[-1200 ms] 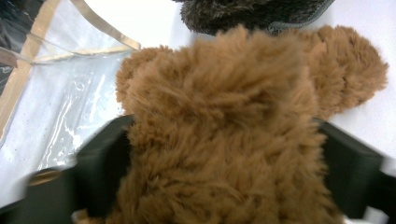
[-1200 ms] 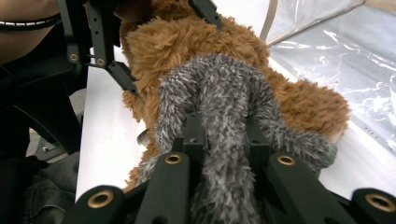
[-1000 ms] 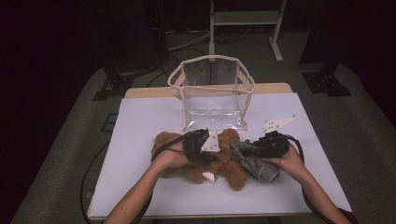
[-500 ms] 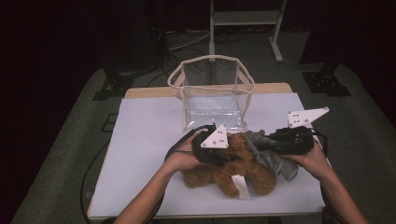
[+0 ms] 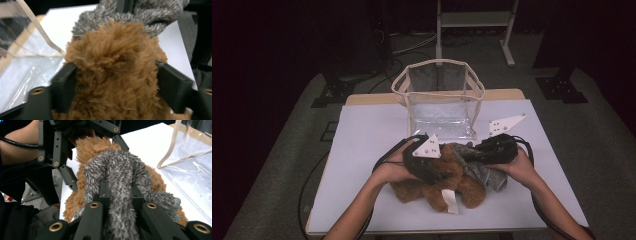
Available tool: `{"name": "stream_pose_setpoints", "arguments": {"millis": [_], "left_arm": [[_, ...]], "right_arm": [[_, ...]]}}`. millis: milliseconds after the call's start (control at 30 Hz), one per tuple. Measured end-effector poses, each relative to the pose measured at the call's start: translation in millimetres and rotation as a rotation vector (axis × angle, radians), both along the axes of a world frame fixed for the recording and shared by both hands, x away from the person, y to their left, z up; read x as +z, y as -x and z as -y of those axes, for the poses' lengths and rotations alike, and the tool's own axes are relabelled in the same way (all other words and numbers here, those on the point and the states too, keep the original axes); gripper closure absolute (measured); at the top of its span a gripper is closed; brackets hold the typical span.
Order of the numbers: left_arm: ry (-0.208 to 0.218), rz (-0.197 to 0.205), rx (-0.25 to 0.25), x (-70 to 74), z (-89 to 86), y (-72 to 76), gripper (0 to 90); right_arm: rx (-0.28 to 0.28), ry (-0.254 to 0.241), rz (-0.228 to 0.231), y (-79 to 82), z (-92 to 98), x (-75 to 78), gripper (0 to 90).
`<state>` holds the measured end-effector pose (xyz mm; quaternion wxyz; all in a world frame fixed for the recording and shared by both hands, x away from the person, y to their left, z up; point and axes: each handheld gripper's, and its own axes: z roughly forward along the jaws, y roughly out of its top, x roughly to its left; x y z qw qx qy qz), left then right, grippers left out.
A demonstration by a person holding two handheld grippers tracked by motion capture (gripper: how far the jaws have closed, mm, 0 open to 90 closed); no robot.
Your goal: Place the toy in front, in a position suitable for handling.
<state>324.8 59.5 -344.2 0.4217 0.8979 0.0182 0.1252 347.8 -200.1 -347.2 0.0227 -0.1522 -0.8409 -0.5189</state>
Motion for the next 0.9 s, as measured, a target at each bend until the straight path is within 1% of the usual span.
{"name": "stream_pose_setpoints", "arguments": {"millis": [33,67,100,133,167,200,267,367,400,433,467,500,567,600,633,667,700,800,867,900], "left_arm": [[-0.020,-0.002,-0.001,-0.5,0.9,0.0,17.3],[-0.026,-0.005,0.003,-1.2,1.8,0.1,13.5],[-0.043,-0.007,0.006,-2.2,3.1,0.0,11.0],[-0.051,-0.003,0.007,-3.5,3.7,-0.1,8.9],[-0.063,-0.001,0.009,-5.5,4.4,-1.3,8.0],[-0.058,-0.010,0.015,-6.6,4.8,-1.7,7.6],[-0.065,-0.005,0.013,-7.7,4.8,-2.9,8.8],[-0.089,0.042,0.013,-4.9,3.4,-0.5,33.7],[-0.090,0.046,0.019,-3.1,3.1,-0.1,38.6],[-0.084,0.043,0.023,-1.3,2.5,-0.4,42.0],[-0.069,0.039,0.030,-0.2,1.5,-0.8,43.4],[-0.047,0.036,0.040,0.8,0.4,-1.0,44.0],[-0.013,0.045,0.049,4.9,-4.2,-1.5,45.0],[0.007,0.040,0.052,6.8,-6.9,-1.5,45.6],[0.022,0.039,0.056,7.9,-8.5,-1.2,45.6],[0.034,0.042,0.061,10.4,-11.5,-0.6,45.8],[0.041,0.042,0.062,11.8,-13.3,-0.2,45.9],[0.038,0.056,0.068,16.2,-18.6,1.6,45.9],[0.041,0.063,0.074,17.2,-21.2,2.8,45.9],[0.045,0.056,0.078,17.4,-23.0,3.3,46.0]], "right_arm": [[0.004,-0.001,0.001,-0.4,-1.5,-0.2,77.5],[0.008,0.001,0.002,-0.5,-4.0,0.0,77.5],[0.010,0.001,0.001,-0.2,-5.9,0.3,77.5],[0.017,0.007,0.002,0.0,-8.7,0.9,77.5],[0.020,0.012,0.005,0.0,-11.1,1.4,77.5],[0.025,0.014,0.006,0.0,-14.3,1.5,77.5],[0.027,0.021,0.011,-0.5,-17.0,1.0,77.5],[0.021,0.023,0.006,-2.5,-17.1,-0.8,77.5],[0.020,0.017,0.002,-3.2,-15.9,-1.3,77.6],[0.017,0.005,0.001,-3.5,-14.6,-1.4,77.5],[0.014,-0.001,0.003,-3.5,-13.2,-0.2,77.5],[0.007,-0.011,0.010,-3.3,-12.2,1.4,77.5],[-0.012,-0.032,0.026,-2.7,-10.2,5.7,77.4],[-0.021,-0.047,0.029,-2.2,-8.9,8.0,77.3],[-0.027,-0.064,0.036,-1.8,-7.4,9.8,77.3],[-0.028,-0.071,0.036,-1.1,-6.3,11.2,77.3],[-0.032,-0.075,0.045,0.1,-4.6,12.7,77.3],[-0.041,-0.075,0.046,4.7,-1.2,10.4,77.3],[-0.043,-0.076,0.034,7.7,1.6,3.9,77.2],[-0.046,-0.063,0.024,9.2,3.6,-1.4,77.2]]}}
